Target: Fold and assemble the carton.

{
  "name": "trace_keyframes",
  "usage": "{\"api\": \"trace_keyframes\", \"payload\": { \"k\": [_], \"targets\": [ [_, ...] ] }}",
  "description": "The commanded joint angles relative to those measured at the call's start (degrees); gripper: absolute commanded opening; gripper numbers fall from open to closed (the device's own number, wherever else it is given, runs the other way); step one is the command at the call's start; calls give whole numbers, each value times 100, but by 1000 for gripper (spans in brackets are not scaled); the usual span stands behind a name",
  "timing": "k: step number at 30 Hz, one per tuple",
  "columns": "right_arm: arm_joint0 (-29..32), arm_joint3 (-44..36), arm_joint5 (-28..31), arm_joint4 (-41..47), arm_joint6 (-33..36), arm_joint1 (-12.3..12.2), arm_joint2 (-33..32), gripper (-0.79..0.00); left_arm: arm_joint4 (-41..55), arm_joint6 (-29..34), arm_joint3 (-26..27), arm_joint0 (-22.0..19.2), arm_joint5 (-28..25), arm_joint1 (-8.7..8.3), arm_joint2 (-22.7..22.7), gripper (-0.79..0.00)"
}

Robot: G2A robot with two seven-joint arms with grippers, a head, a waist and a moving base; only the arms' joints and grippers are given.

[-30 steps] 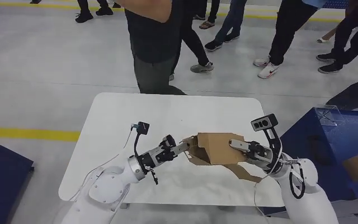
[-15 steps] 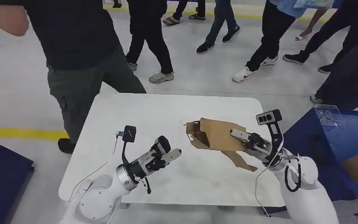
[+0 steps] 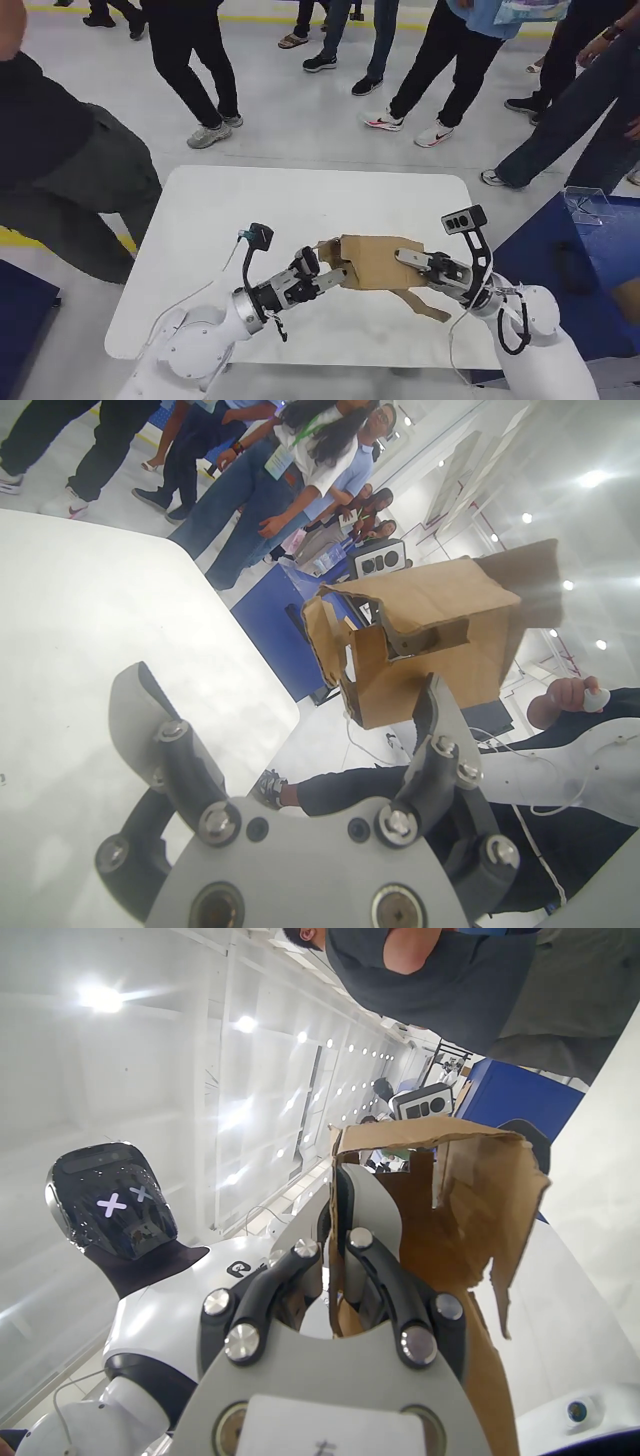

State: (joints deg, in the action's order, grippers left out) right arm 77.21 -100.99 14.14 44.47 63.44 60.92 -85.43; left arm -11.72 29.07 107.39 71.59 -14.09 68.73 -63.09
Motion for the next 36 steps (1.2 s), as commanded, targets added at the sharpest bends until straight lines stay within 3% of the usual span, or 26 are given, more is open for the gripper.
{"api": "trace_keyframes", "payload": {
  "k": [1,9,16,22,36],
  "targets": [
    [11,-21,-21,-4,11,4,42,-785,-9,30,-54,-68,58,12,54,0],
    [-36,79,-168,72,-102,23,168,-785,-6,-6,-139,-183,3,30,74,0],
    [-265,460,-960,904,-366,67,297,-785,236,-449,126,156,-544,-26,-454,0],
    [-435,665,-1462,1446,-394,102,387,-785,124,-528,183,447,-534,-83,-834,0],
    [-359,449,-1514,1279,-182,105,378,-785,-25,-292,-151,98,-242,-38,-494,0]
  ]
}}
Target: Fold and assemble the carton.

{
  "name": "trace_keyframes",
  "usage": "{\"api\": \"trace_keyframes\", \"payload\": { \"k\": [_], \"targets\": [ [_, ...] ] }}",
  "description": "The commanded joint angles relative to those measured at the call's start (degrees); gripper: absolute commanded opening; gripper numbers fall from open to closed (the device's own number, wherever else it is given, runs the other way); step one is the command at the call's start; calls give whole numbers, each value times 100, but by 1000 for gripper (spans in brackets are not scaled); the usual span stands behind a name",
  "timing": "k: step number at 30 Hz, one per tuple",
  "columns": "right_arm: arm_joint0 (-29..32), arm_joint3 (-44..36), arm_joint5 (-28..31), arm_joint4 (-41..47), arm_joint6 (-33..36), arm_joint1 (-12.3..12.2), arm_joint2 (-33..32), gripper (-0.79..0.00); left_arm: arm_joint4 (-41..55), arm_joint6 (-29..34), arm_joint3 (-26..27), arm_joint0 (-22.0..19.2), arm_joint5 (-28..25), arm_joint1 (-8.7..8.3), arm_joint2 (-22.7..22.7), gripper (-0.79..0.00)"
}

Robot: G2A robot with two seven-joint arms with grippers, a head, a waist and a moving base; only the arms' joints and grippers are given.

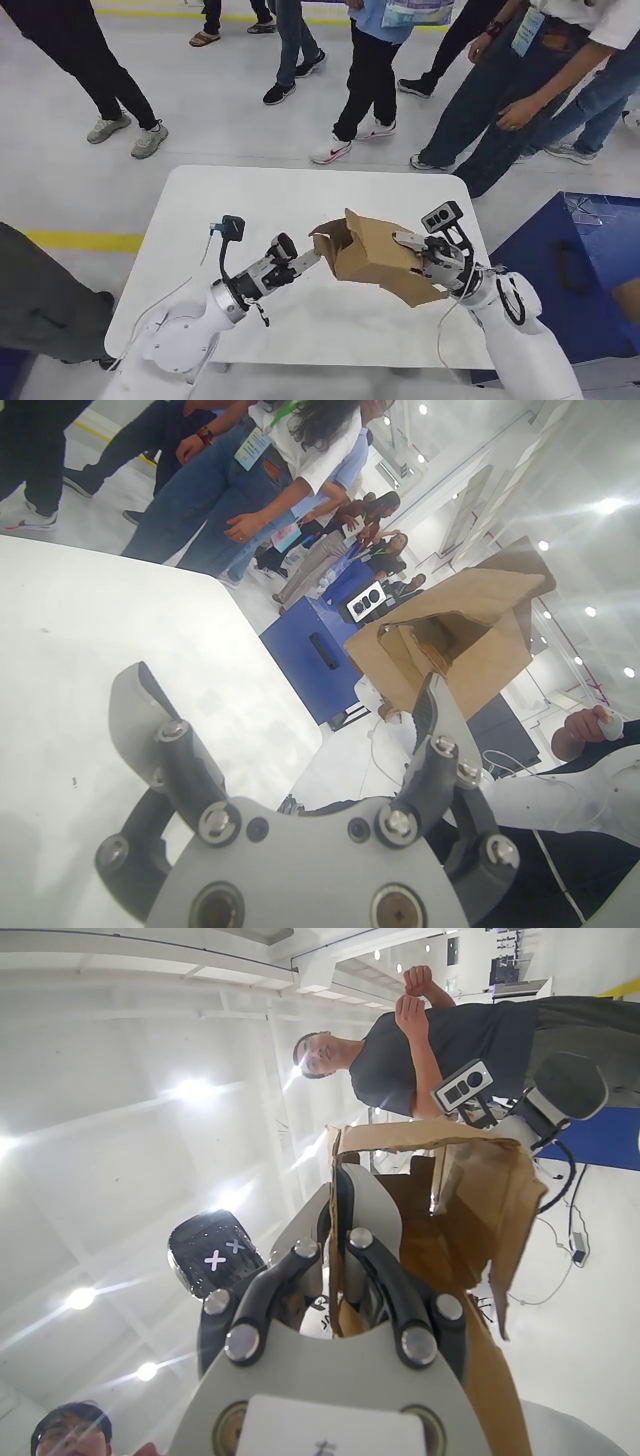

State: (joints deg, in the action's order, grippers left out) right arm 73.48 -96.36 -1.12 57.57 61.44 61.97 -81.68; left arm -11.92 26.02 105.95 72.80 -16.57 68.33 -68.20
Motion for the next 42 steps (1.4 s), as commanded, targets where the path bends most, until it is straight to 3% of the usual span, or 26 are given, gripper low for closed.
{"api": "trace_keyframes", "payload": {
  "k": [1,21,33,37,42],
  "targets": [
    [32,-35,23,-56,38,-1,7,-785,-6,22,-10,-41,17,6,34,0],
    [153,-206,244,-738,219,-27,-31,-785,-95,367,-65,-143,243,7,174,0],
    [45,-98,1049,-1632,-169,-36,-156,-785,-72,122,480,287,-6,-67,-318,0],
    [50,-100,1168,-1886,-166,-34,-57,-785,-179,-50,702,417,-223,-70,-313,0],
    [83,-131,1222,-2039,-163,-25,78,-785,-545,-146,740,377,-89,-52,-131,0]
  ]
}}
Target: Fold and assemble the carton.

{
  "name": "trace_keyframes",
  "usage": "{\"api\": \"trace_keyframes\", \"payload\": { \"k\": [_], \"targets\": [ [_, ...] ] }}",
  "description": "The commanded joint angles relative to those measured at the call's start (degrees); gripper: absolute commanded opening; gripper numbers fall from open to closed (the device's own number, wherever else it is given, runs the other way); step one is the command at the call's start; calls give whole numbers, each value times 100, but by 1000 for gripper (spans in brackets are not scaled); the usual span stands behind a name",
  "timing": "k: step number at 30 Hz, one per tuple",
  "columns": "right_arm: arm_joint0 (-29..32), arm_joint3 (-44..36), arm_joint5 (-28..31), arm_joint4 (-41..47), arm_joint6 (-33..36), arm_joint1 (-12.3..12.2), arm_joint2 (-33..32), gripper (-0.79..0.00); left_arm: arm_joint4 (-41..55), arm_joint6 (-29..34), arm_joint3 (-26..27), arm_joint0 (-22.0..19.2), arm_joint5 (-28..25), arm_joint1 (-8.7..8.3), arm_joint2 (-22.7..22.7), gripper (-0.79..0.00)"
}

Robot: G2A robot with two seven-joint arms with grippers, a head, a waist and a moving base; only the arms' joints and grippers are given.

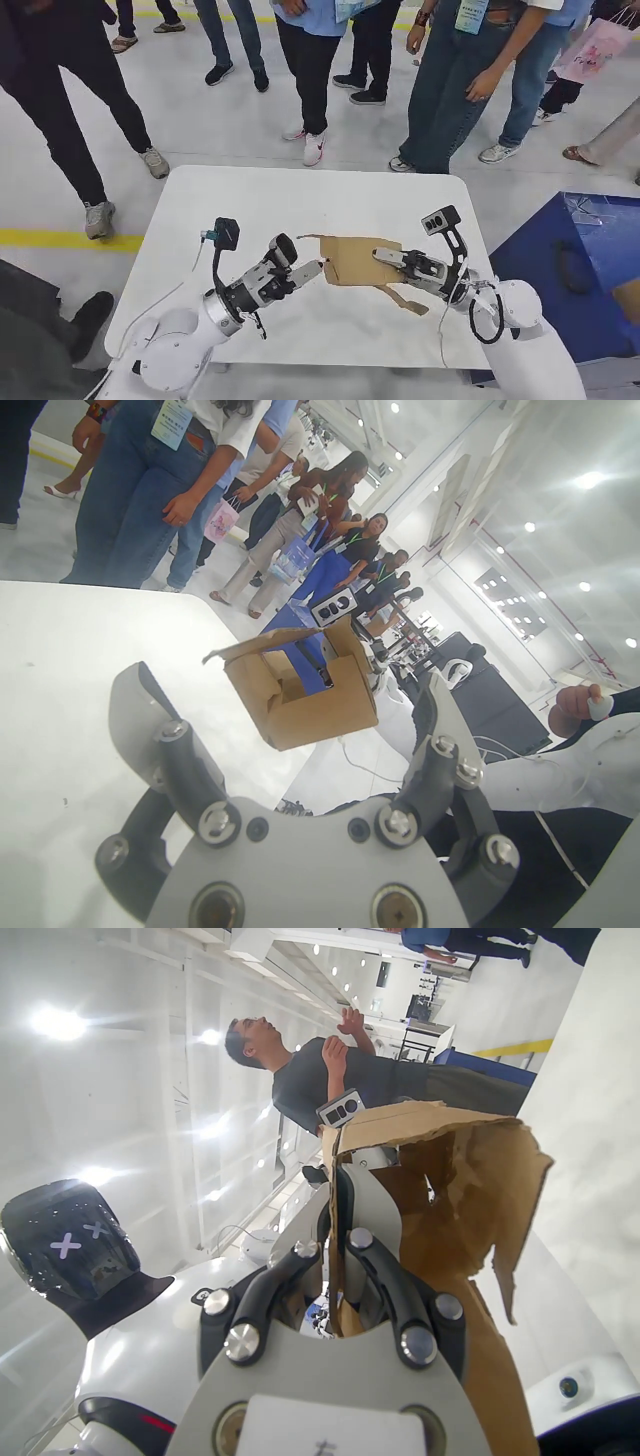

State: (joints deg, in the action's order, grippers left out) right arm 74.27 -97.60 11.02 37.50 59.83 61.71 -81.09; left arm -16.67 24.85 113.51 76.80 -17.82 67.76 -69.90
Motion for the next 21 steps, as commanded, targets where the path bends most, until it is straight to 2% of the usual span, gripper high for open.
{"api": "trace_keyframes", "payload": {
  "k": [1,5,11,21],
  "targets": [
    [9,-15,9,-46,1,2,40,-785,-145,-47,-29,-52,76,9,63,0],
    [18,-37,36,-74,4,0,51,-785,-647,-220,-111,-124,402,20,103,0],
    [55,-99,6,70,50,-10,-28,-785,-865,-221,-259,-156,648,37,203,0],
    [103,-146,-169,220,107,-11,30,-785,-810,-189,-367,-243,561,61,321,0]
  ]
}}
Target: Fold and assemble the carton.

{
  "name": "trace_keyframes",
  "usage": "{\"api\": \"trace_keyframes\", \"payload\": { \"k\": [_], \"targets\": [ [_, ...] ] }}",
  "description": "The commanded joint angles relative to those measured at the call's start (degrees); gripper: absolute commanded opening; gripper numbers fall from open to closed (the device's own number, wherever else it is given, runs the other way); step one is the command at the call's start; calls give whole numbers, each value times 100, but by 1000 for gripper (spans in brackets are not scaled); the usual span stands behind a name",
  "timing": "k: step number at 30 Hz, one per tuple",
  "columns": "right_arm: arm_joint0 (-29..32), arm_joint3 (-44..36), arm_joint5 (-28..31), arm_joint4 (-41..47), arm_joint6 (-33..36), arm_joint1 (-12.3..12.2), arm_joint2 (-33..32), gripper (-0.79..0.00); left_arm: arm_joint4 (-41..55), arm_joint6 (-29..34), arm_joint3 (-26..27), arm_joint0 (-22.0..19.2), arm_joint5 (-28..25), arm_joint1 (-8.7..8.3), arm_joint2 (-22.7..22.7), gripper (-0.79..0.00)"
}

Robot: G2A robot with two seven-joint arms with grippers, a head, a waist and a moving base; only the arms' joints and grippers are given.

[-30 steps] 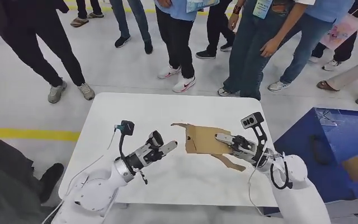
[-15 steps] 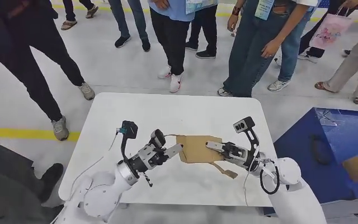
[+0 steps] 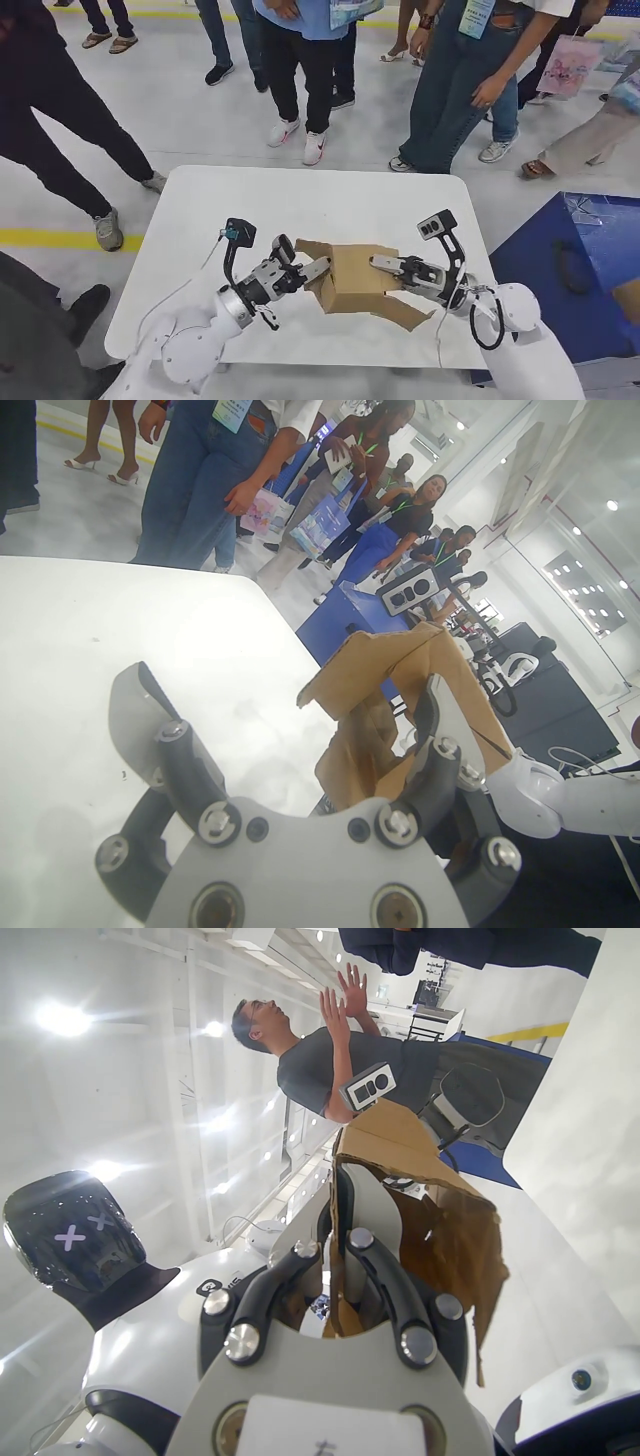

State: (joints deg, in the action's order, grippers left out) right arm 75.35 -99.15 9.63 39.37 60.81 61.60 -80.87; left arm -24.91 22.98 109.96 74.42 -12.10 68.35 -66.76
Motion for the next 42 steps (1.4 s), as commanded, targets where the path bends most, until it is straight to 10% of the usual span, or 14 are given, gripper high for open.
{"api": "trace_keyframes", "payload": {
  "k": [1,19,42],
  "targets": [
    [-12,18,-44,42,8,1,13,-785,21,-1,-22,-16,-38,4,15,0],
    [-328,453,-522,1388,-194,58,-150,-785,292,-262,342,558,-376,-85,-776,0],
    [-216,238,-539,1070,56,62,-52,-785,449,70,-29,82,-466,-8,-161,0]
  ]
}}
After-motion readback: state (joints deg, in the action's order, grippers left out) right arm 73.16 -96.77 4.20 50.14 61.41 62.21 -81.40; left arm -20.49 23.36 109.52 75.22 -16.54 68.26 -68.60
